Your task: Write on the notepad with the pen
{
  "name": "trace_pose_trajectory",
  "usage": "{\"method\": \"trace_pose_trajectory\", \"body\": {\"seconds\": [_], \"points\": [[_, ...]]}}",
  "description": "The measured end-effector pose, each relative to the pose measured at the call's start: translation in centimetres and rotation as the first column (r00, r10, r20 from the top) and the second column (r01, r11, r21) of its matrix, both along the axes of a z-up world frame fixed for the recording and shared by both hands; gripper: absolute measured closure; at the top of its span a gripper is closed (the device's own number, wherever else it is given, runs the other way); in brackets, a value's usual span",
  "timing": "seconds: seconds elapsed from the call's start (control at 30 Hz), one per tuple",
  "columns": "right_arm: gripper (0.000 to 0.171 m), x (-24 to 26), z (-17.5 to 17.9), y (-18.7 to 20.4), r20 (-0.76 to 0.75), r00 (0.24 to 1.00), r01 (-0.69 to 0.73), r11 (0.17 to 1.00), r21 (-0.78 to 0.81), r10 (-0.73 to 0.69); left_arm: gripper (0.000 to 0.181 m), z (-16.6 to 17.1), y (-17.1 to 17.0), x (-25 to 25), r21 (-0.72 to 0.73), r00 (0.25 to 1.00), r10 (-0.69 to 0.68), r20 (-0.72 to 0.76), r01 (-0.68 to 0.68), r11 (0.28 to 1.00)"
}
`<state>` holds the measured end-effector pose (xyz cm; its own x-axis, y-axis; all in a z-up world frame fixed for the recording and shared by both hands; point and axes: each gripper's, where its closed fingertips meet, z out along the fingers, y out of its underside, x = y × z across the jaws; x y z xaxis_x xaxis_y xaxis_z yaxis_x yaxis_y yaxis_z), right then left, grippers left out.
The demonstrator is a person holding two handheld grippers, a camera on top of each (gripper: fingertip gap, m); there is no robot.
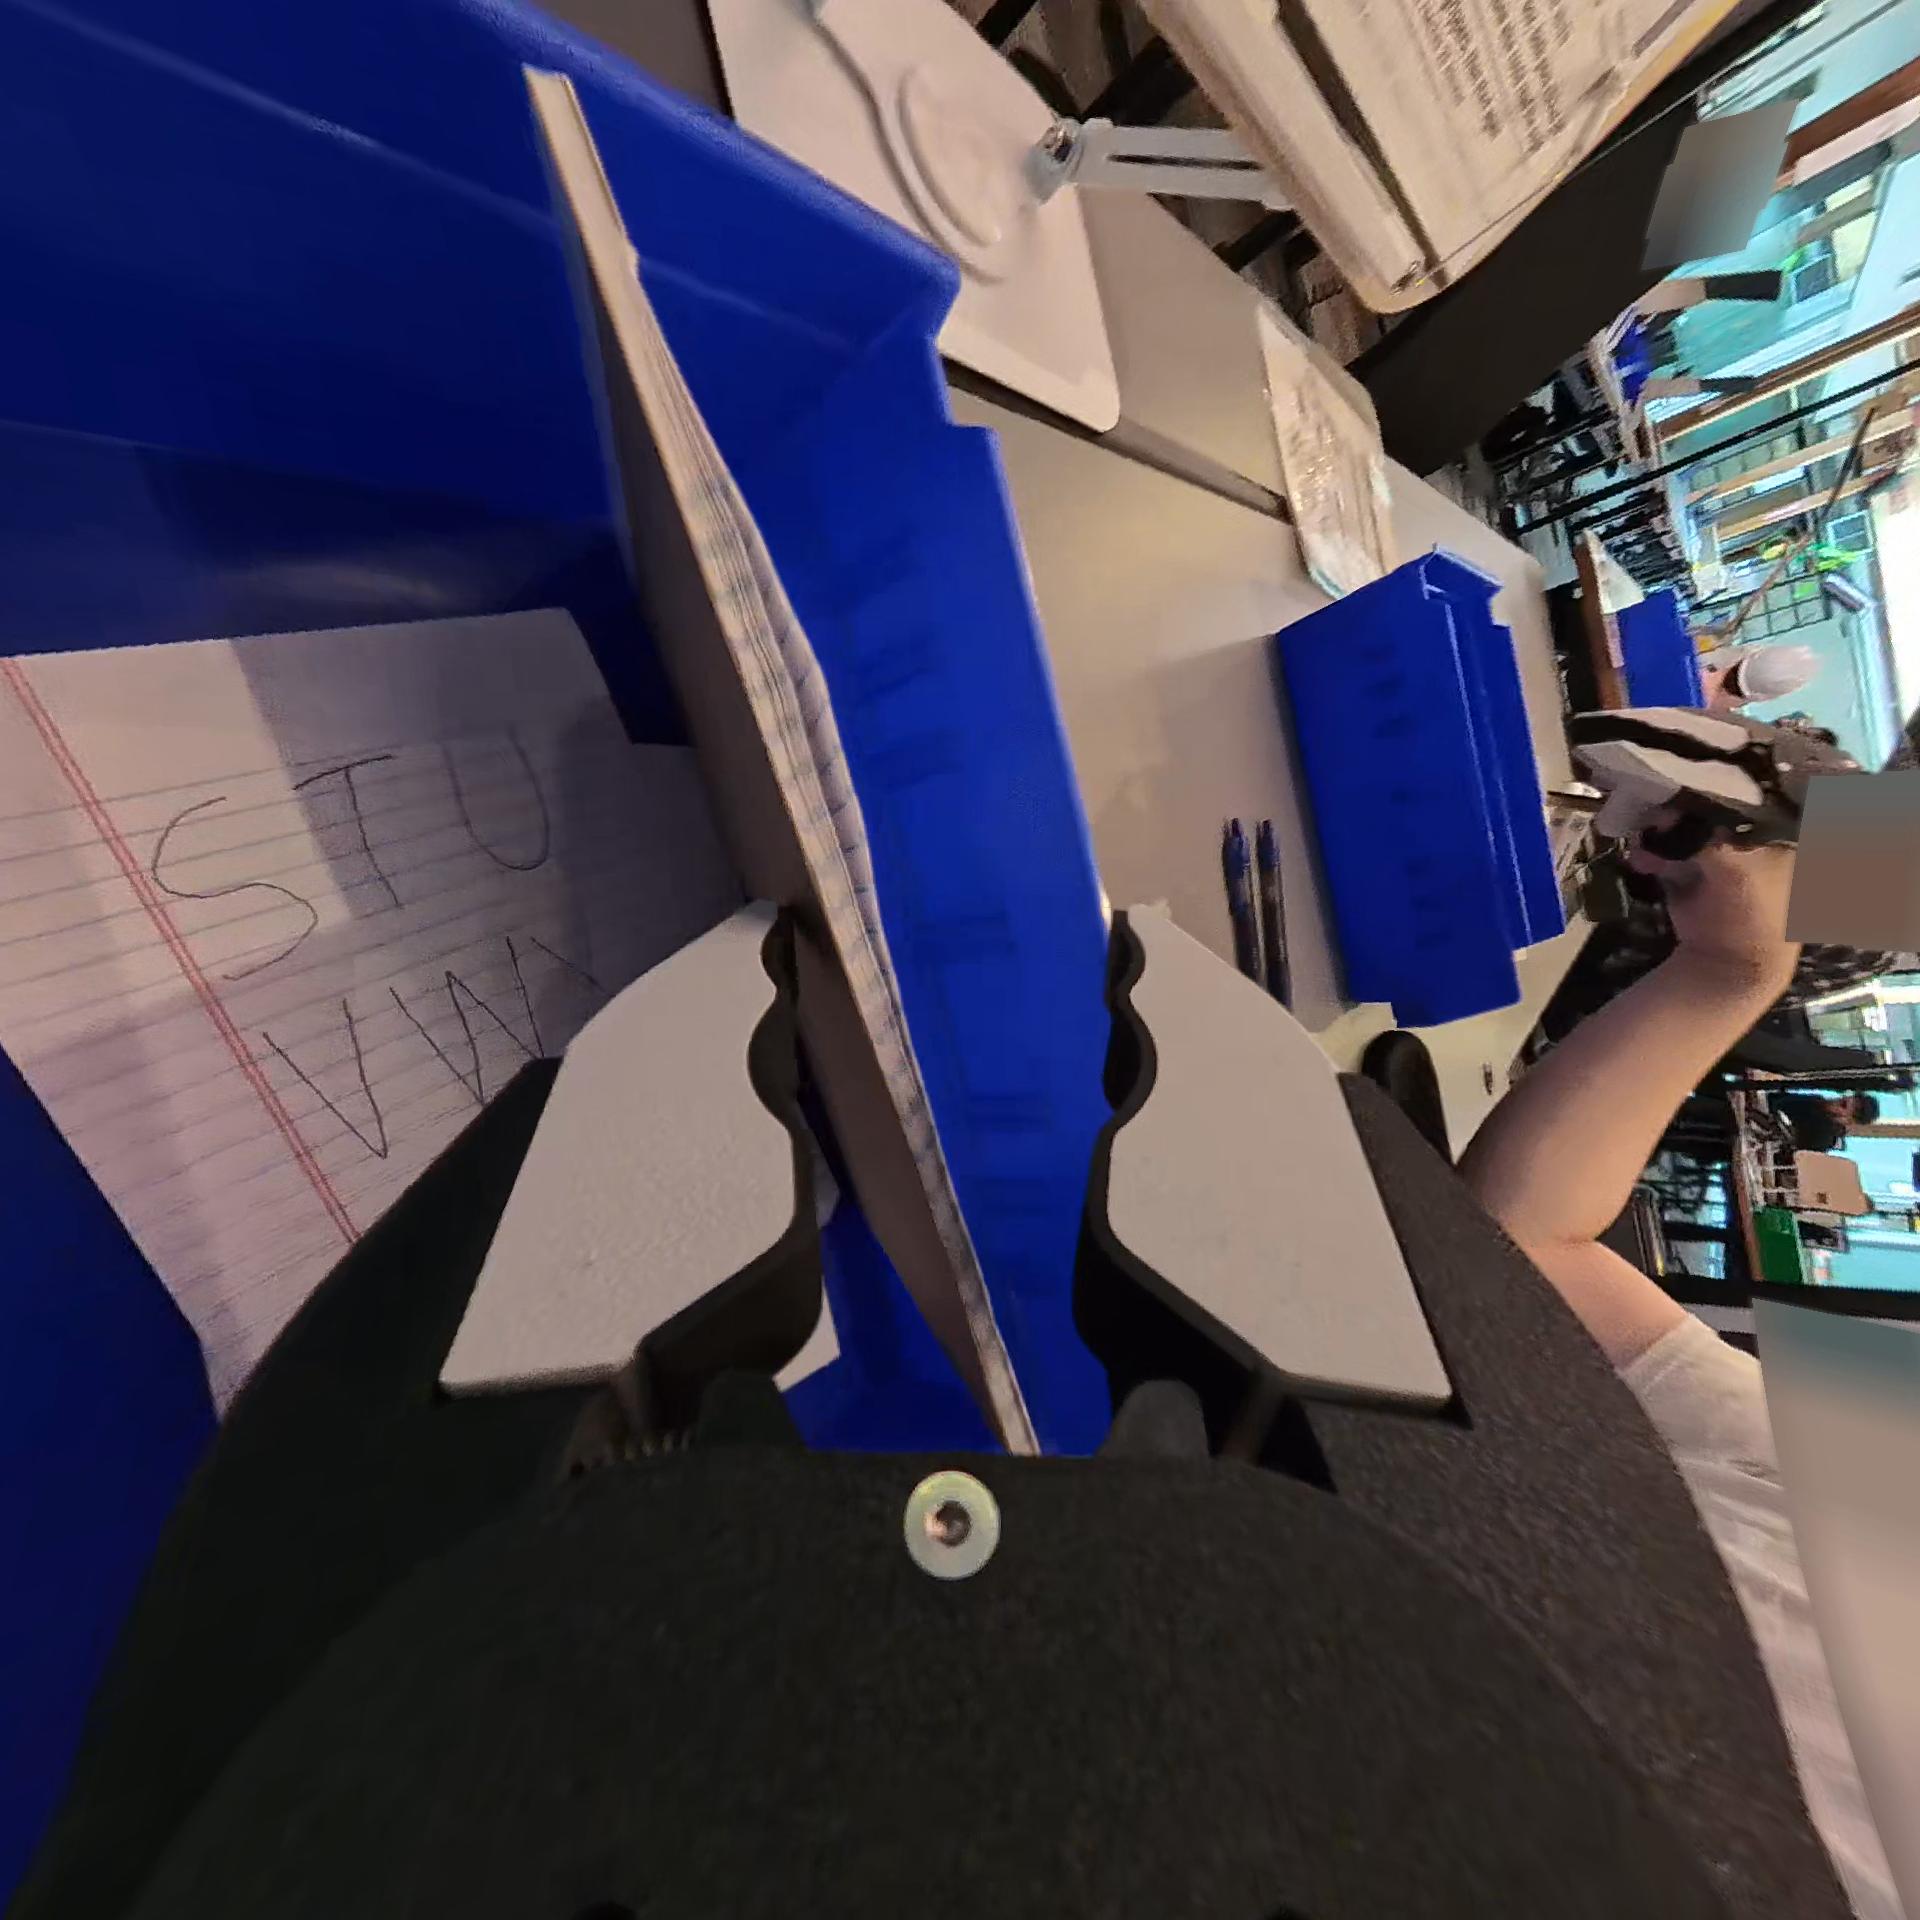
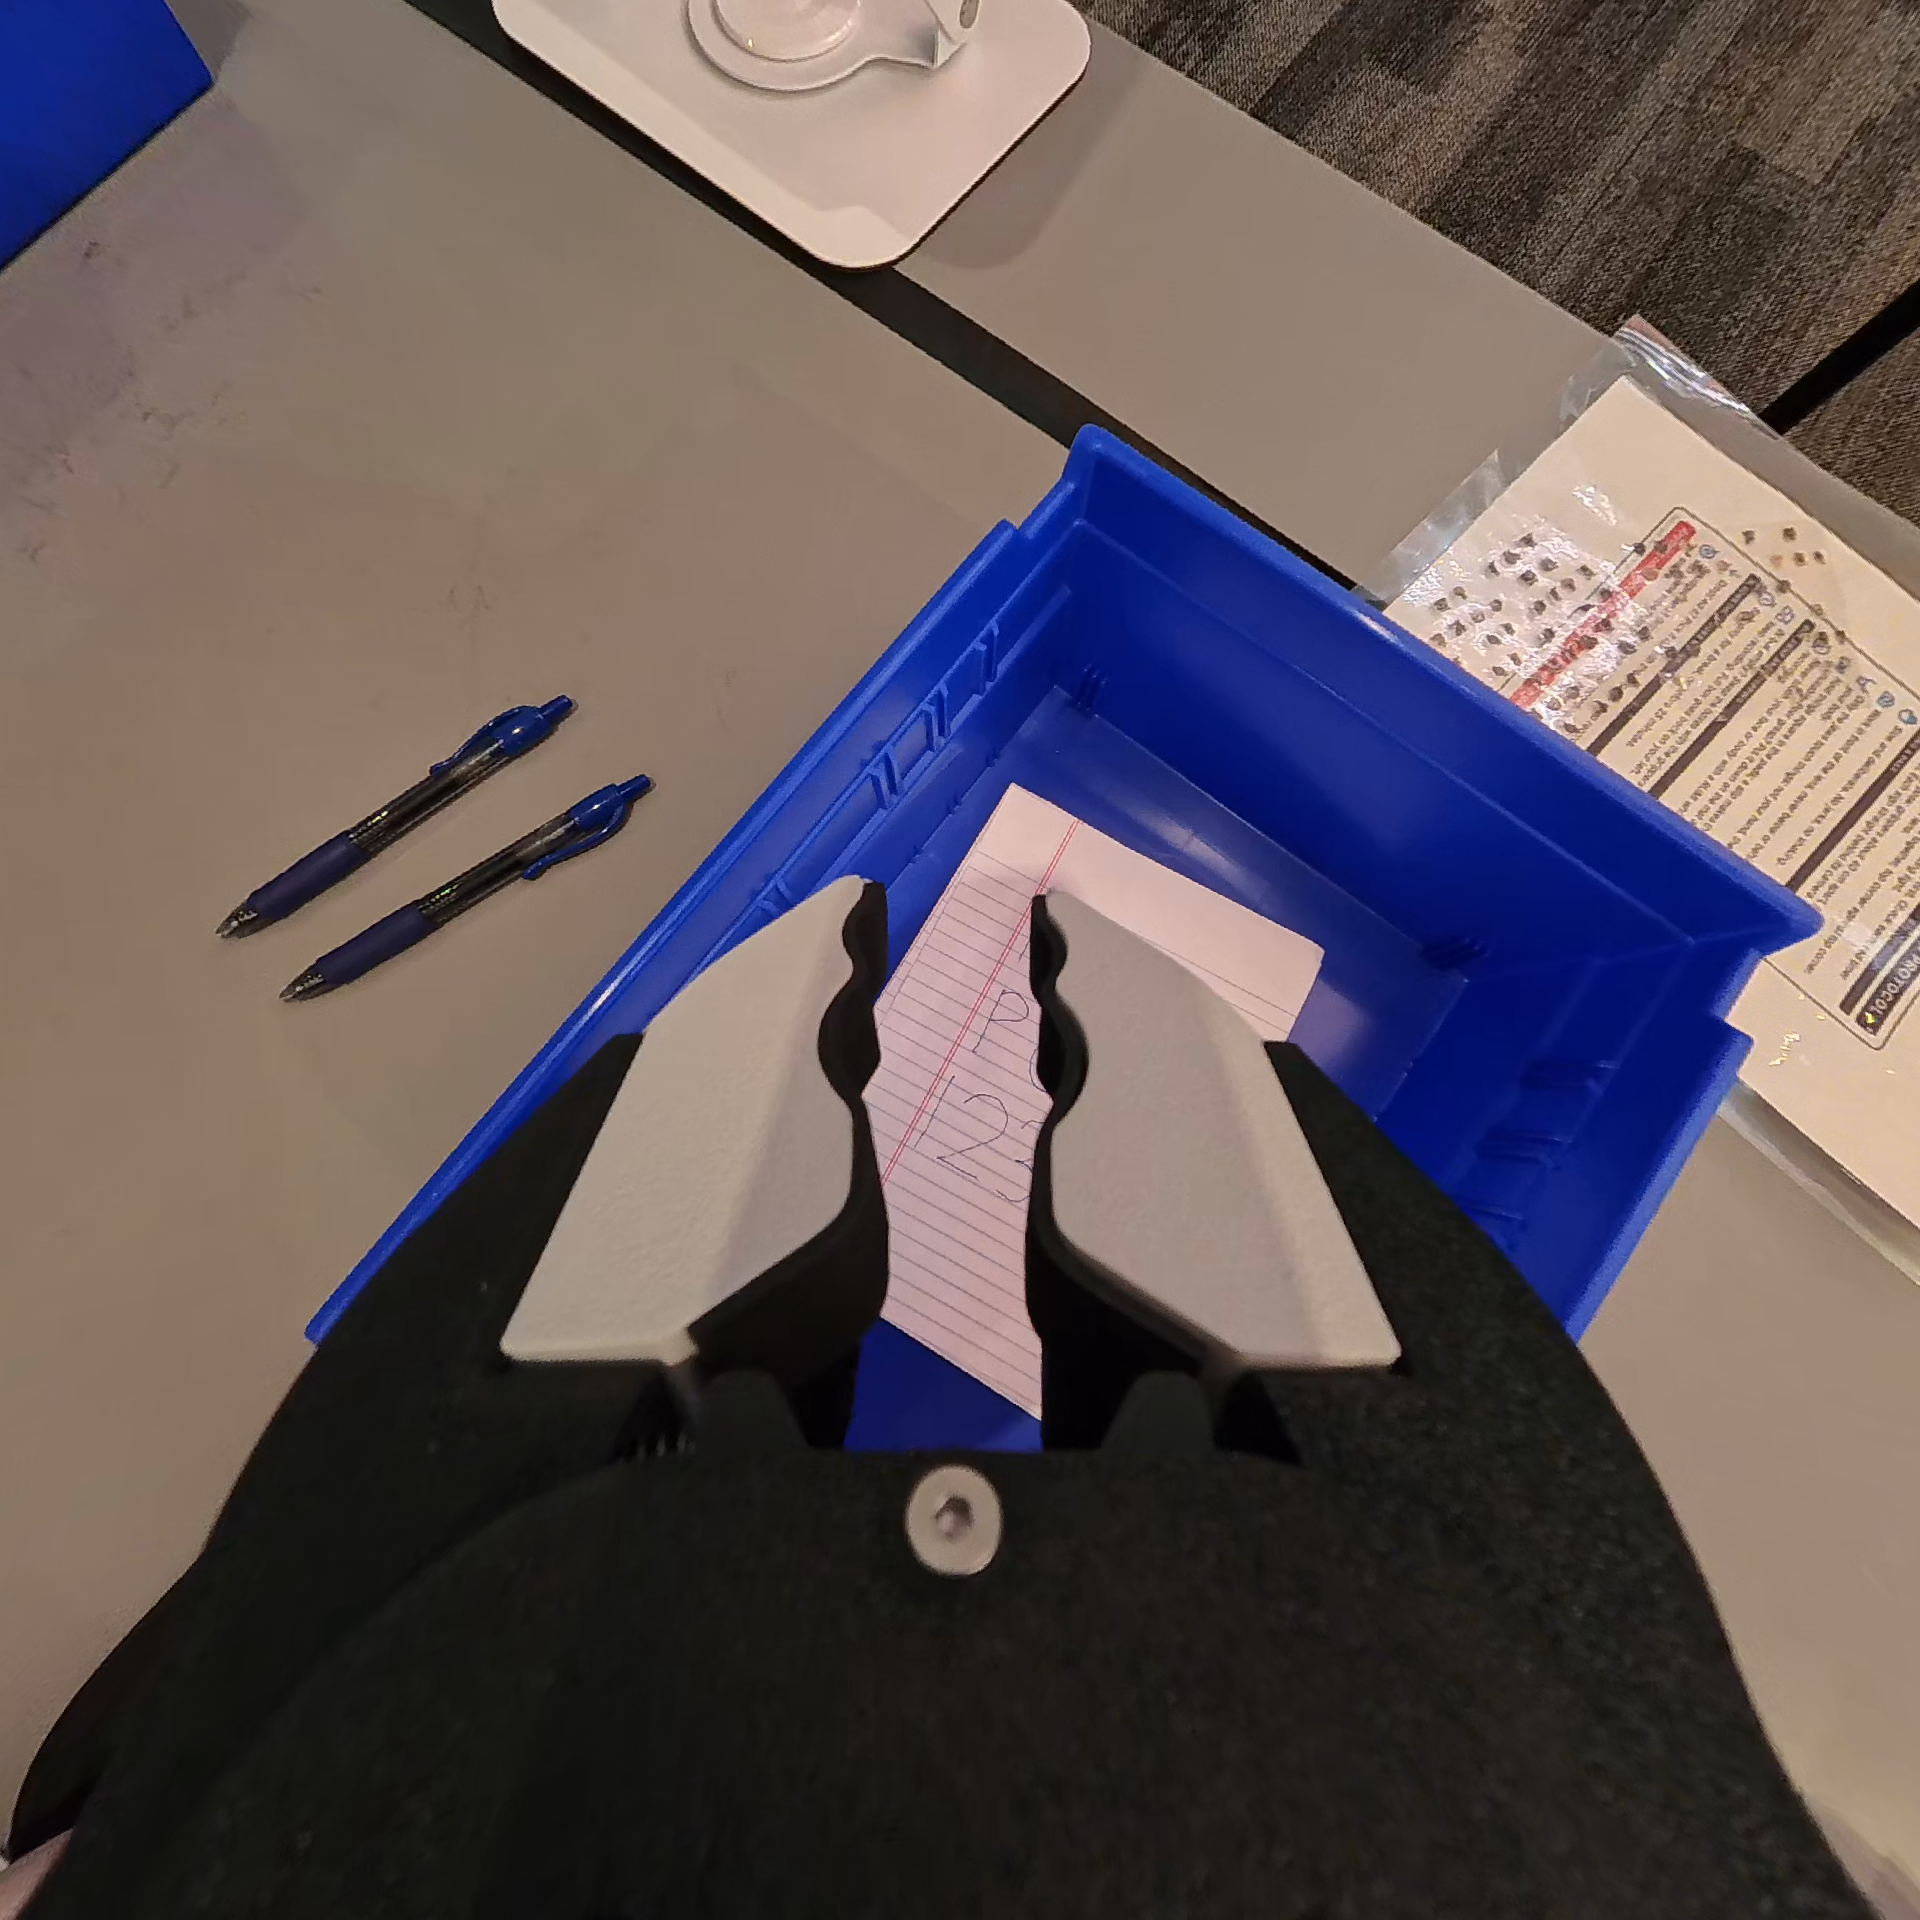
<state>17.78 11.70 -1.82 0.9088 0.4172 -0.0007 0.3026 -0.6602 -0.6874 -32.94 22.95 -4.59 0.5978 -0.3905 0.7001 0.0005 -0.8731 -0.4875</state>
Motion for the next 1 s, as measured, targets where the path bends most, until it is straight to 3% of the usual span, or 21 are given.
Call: {"method": "trace_pose_trajectory", "body": {"seconds": [0.27,0.43,0.57,0.63,0.83,1.0], "points": [[0.145,-0.1,-0.2,0.1,0.004,1.000,-0.006,1.000,-0.010,0.006,0.156,-0.7,0.3,0.5,-0.019,1.000,-0.002,-0.004,0.002,1.000],[0.145,-0.3,-0.3,0.1,0.015,1.000,-0.014,1.000,-0.016,0.014,0.169,-1.3,0.5,-0.4,-0.011,0.991,-0.001,-0.133,0.000,1.000],[0.145,-0.5,-0.3,0.1,0.020,1.000,-0.020,1.000,-0.018,0.020,0.175,-2.3,0.6,-2.2,0.014,0.943,-0.004,-0.334,0.009,1.000],[0.145,-0.6,-0.4,0.1,0.022,0.999,-0.023,0.999,-0.022,0.023,0.177,-1.8,0.4,-2.1,0.009,0.942,-0.017,-0.336,0.021,1.000],[0.145,-0.8,-0.6,0.1,0.033,0.999,-0.028,0.999,-0.029,0.029,0.177,2.4,0.4,-3.6,0.117,0.909,0.013,-0.416,0.039,0.992],[0.145,-0.7,-0.6,0.2,0.032,0.999,-0.026,0.999,-0.029,0.027,0.178,10.0,-1.4,-3.0,0.250,0.922,0.037,-0.384,0.066,0.966]]}}
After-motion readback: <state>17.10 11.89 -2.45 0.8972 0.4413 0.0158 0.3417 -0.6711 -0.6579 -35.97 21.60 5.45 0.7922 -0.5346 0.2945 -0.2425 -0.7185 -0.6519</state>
